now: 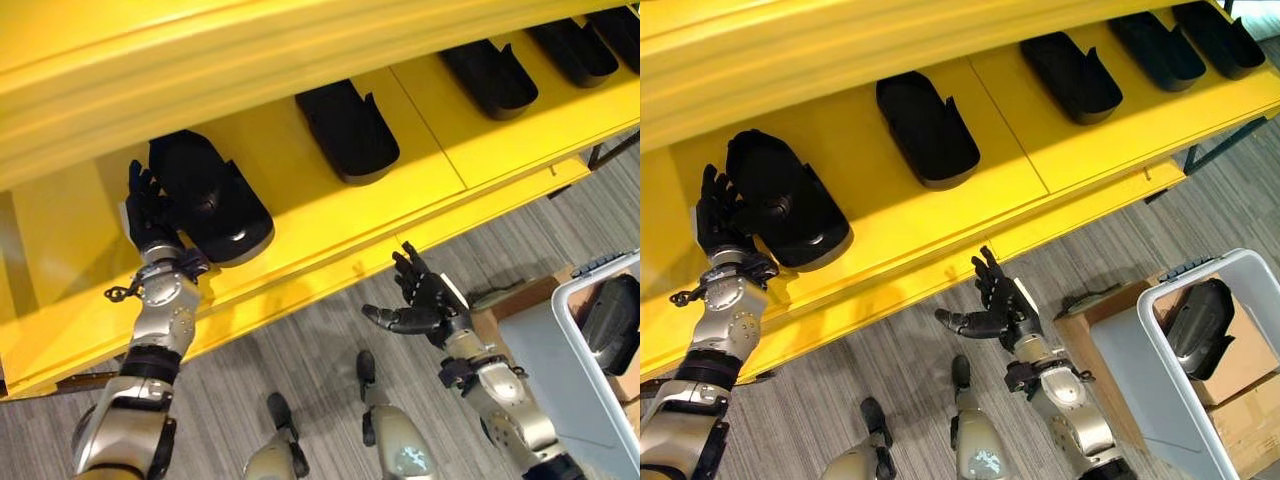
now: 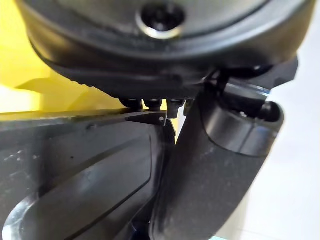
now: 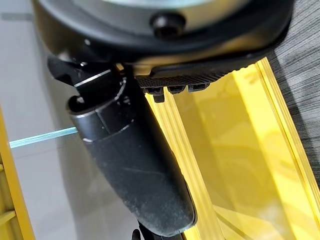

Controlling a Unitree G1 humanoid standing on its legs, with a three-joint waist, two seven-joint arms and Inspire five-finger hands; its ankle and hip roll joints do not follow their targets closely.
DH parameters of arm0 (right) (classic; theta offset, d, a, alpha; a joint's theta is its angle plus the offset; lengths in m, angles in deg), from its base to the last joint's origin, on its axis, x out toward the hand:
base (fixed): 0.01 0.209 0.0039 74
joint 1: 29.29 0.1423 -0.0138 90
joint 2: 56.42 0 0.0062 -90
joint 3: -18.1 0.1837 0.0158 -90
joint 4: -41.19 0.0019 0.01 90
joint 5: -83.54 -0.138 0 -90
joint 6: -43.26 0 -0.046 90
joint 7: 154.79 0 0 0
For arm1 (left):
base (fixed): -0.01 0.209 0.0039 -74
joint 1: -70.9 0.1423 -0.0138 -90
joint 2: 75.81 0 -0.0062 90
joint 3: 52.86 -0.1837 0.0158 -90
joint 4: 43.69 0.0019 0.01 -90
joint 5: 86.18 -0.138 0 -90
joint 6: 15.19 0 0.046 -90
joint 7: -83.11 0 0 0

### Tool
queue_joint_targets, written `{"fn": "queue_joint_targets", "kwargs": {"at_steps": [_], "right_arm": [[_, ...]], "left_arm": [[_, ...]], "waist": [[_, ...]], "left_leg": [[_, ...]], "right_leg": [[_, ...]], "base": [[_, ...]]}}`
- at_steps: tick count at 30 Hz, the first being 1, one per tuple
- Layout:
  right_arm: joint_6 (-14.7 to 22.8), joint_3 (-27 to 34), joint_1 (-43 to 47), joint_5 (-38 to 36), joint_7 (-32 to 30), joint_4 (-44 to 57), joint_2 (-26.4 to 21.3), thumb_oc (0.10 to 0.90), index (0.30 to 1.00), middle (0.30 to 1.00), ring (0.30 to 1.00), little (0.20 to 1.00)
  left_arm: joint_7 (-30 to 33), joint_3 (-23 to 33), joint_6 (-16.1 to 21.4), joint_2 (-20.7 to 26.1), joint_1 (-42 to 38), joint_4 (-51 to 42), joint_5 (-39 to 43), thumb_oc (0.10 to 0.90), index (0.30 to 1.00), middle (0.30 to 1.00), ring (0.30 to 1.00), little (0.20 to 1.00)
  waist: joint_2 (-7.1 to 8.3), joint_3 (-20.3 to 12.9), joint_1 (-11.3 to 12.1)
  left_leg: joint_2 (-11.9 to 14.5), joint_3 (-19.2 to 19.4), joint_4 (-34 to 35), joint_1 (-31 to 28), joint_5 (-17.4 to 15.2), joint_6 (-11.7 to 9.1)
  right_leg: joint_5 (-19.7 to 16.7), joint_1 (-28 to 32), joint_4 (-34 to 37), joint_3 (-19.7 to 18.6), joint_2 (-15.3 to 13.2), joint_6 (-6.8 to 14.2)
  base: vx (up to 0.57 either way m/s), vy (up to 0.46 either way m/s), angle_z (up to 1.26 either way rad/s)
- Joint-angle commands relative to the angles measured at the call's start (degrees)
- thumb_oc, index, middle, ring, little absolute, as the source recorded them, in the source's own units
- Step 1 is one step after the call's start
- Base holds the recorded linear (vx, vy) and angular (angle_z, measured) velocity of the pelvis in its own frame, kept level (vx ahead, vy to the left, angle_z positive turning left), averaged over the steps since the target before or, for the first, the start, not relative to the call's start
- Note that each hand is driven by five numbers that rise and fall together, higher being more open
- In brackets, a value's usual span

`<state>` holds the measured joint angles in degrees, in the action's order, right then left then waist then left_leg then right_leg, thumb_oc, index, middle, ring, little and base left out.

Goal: Move parts from the plastic box to the shelf.

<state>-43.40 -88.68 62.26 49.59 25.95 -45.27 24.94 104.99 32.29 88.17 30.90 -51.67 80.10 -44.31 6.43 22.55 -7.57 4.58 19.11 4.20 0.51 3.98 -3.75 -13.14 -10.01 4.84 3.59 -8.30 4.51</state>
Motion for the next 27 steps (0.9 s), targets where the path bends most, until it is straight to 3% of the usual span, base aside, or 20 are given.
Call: {"fn": "queue_joint_targets", "kwargs": {"at_steps": [1, 16, 27], "right_arm": [[5.5, 0.8, 5.1, -1.4, 1.2, 4.6, -0.3, 0.900, 1.000, 1.000, 1.000, 1.000], [4.4, -4.2, 18.5, -0.4, -0.7, 0.0, 3.1, 0.900, 1.000, 1.000, 1.000, 1.000], [3.2, -5.5, 18.5, -1.9, 0.7, -0.9, 4.0, 0.900, 1.000, 1.000, 1.000, 1.000]], "left_arm": [[-3.5, -1.2, 1.4, 0.0, -3.2, -0.6, -1.9, 0.900, 1.000, 1.000, 1.000, 1.000], [-5.6, 2.0, 2.2, -2.2, 8.2, -12.8, -0.9, 0.900, 1.000, 1.000, 1.000, 1.000], [-5.3, 4.6, 3.1, -4.0, 12.0, -18.8, -1.4, 0.900, 1.000, 1.000, 1.000, 1.000]], "waist": [[0.81, -3.3, -0.4], [0.31, -6.7, 3.6], [0.03, -7.3, 4.7]], "left_leg": [[1.6, -4.0, -9.7, 2.2, -6.2, -0.5], [0.2, -6.4, -6.3, 0.1, -5.3, 0.3], [0.0, -7.1, -6.2, -0.3, -5.3, 0.5]], "right_leg": [[2.8, -0.2, -6.3, -0.6, -9.0, 7.4], [3.0, 3.1, -5.7, 2.6, -10.2, 7.2], [3.3, 4.3, -5.7, 3.5, -10.4, 7.1]], "base": [[-0.01, -0.009, 0.04], [0.00, 0.001, 0.10], [0.00, 0.003, 0.03]]}}
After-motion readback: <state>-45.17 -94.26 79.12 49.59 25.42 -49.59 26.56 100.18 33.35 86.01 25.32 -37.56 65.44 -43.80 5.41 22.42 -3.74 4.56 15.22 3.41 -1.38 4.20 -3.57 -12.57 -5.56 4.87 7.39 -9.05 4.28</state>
